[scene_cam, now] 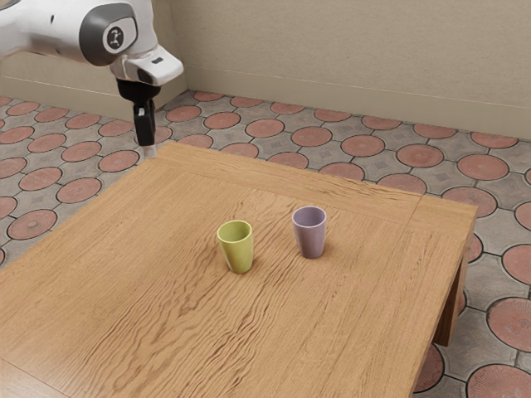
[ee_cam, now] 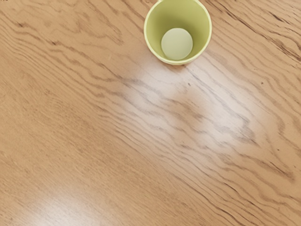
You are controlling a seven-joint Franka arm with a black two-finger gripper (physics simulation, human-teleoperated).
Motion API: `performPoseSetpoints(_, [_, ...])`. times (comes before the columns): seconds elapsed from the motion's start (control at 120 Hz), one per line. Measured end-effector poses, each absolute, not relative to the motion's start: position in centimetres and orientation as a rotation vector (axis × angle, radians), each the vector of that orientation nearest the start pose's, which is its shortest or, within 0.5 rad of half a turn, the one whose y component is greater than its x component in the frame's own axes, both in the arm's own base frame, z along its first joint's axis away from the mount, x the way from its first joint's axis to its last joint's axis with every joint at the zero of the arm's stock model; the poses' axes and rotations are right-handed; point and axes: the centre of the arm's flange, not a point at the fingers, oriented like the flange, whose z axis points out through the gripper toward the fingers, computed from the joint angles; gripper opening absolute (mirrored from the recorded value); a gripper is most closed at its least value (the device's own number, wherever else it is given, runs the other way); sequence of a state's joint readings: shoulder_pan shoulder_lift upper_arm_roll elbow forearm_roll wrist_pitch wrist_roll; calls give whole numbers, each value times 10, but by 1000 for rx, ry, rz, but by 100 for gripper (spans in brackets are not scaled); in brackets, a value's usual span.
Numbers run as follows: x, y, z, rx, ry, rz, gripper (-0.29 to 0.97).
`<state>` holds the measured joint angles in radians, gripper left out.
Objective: Place the left cup onto the right cup
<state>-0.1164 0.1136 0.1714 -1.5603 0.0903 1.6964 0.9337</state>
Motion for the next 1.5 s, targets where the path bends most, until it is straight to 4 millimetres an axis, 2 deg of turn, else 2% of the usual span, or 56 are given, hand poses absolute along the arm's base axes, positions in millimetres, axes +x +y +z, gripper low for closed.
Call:
performPoseSetpoints(0.2, [602, 39, 566, -2739, 1316, 62, 68])
performPoseSetpoints(0.425, [623, 38, 525, -2726, 1346, 128, 68])
performPoseSetpoints(0.742, [646, 18, 478, -2676, 1428, 146, 68])
performPoseSetpoints(1.117, [662, -5, 432, -2638, 1496, 150, 68])
performPoseSetpoints(1.5, [673, -23, 394, -2619, 1538, 144, 68])
